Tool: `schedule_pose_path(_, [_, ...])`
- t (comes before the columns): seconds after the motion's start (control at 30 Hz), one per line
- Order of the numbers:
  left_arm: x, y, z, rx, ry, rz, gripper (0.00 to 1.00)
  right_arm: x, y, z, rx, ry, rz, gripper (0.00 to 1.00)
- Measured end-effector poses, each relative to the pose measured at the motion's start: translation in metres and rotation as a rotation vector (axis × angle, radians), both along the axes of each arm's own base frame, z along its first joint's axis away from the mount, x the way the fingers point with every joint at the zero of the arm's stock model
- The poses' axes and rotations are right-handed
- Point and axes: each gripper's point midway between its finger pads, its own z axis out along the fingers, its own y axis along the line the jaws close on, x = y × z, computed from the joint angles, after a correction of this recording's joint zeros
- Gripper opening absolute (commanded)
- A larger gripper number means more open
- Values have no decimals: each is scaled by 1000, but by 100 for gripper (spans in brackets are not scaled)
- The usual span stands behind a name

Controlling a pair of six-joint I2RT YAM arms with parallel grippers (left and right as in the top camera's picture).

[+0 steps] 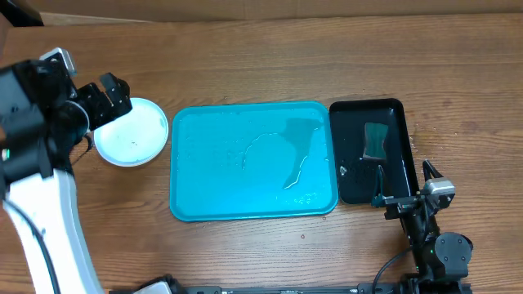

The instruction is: Clean dirty plates on tray and stack at the side

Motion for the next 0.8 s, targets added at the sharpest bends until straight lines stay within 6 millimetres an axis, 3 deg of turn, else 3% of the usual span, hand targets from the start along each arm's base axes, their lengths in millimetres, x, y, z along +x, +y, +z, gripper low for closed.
schedule_pose_path(0.13, [-19,-27,34,56,-98,-48,100,0,0,0,0,0,0,100])
schedule_pose_path(0.23, [-40,-46,47,75,-154,-85,100,0,0,0,0,0,0,100])
schedule_pose_path(0.3, [-55,-50,47,85,-177,-86,100,0,0,0,0,0,0,100])
schedule_pose_path(0.43, [-85,-55,29,99,-193,-74,100,0,0,0,-1,0,0,100])
schedule_pose_path(0.6, [-101,-57,9,125,-292,-62,100,0,0,0,0,0,0,100])
schedule_pose_path(0.67, [-103,-57,12,144,-383,-54,100,0,0,0,0,-1,0,100])
schedule_pose_path(0.8, [-110,-58,46,181,-669,-29,100,0,0,0,-1,0,0,100])
